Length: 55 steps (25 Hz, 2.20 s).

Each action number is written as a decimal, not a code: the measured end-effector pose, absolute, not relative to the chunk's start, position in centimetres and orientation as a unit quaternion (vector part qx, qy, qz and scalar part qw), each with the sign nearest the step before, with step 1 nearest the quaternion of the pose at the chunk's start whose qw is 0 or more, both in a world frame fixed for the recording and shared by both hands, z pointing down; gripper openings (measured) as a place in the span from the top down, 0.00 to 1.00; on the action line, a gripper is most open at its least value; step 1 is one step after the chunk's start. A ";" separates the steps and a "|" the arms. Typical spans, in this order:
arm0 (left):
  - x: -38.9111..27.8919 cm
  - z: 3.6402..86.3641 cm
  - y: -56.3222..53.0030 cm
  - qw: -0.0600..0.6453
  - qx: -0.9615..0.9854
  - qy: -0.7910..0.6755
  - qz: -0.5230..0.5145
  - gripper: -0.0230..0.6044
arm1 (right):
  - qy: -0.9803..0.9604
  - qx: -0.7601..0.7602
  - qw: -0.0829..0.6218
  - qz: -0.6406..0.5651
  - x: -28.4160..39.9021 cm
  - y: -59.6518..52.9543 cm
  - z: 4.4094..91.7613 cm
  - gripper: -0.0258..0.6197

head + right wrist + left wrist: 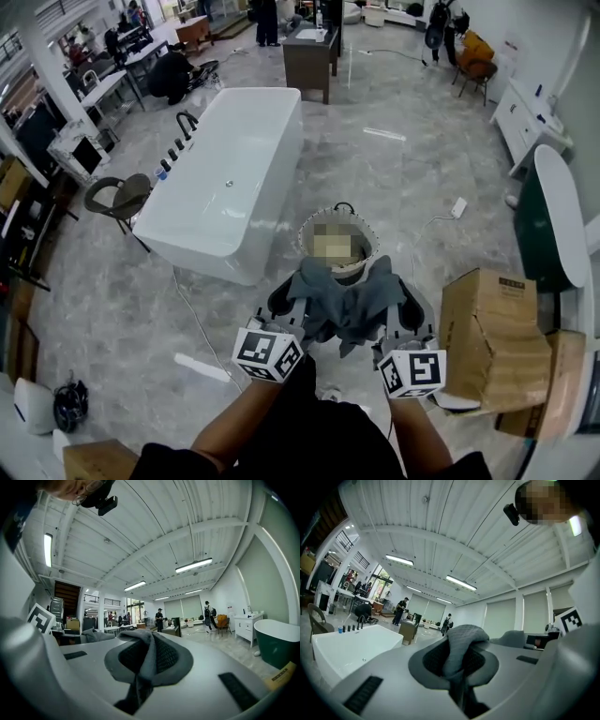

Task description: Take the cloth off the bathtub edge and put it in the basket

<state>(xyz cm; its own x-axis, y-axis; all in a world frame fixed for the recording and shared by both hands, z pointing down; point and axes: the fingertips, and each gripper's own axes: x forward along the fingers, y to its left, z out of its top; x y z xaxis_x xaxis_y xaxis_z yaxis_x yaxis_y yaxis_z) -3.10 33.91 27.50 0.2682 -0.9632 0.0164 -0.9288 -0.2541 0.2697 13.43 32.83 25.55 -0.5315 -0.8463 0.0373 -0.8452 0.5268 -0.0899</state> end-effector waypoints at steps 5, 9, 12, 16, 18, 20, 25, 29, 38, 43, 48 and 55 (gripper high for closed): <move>-5.8 27.9 28.5 0.126 0.800 -0.581 -0.078 0.89 | 0.873 -0.486 -0.013 -0.039 10.2 28.8 24.9 0.90; -7.6 27.3 23.9 0.132 0.812 -0.561 -0.093 0.89 | 0.861 -0.508 -0.018 -0.032 8.7 24.9 24.4 0.90; -9.4 26.6 20.7 0.131 0.820 -0.547 -0.106 0.89 | 0.852 -0.523 -0.021 -0.025 7.4 22.0 23.9 0.90; -10.9 25.9 16.3 0.125 0.833 -0.528 -0.108 0.89 | 0.844 -0.536 -0.020 -0.020 5.8 18.2 23.4 0.90; -11.0 25.9 14.4 0.121 0.843 -0.514 -0.102 0.89 | 0.839 -0.543 -0.017 -0.024 5.1 16.8 23.5 0.90; -11.1 25.8 13.0 0.120 0.850 -0.503 -0.098 0.89 | 0.836 -0.548 -0.013 -0.028 4.5 15.7 23.4 0.90; -11.4 25.3 10.9 0.120 0.858 -0.490 -0.097 0.89 | 0.833 -0.552 -0.007 -0.032 3.2 13.4 23.1 0.90; -12.3 25.1 9.6 0.121 0.857 -0.489 -0.104 0.89 | 0.841 -0.541 -0.002 -0.034 1.8 12.1 22.6 0.90; -12.8 25.1 7.3 0.113 0.850 -0.503 -0.109 0.89 | 0.859 -0.512 0.008 -0.028 0.6 8.6 22.2 0.90; -11.3 24.6 5.6 0.113 0.849 -0.505 -0.107 0.89 | 0.867 -0.498 0.018 -0.033 1.3 6.8 21.7 0.90; -9.6 23.3 2.7 0.103 0.850 -0.506 -0.105 0.89 | 0.881 -0.470 0.049 -0.037 1.5 4.1 20.5 0.90; -8.9 23.1 -1.6 0.096 0.845 -0.518 -0.095 0.89 | 0.884 -0.463 0.047 -0.038 1.8 -0.5 20.8 0.90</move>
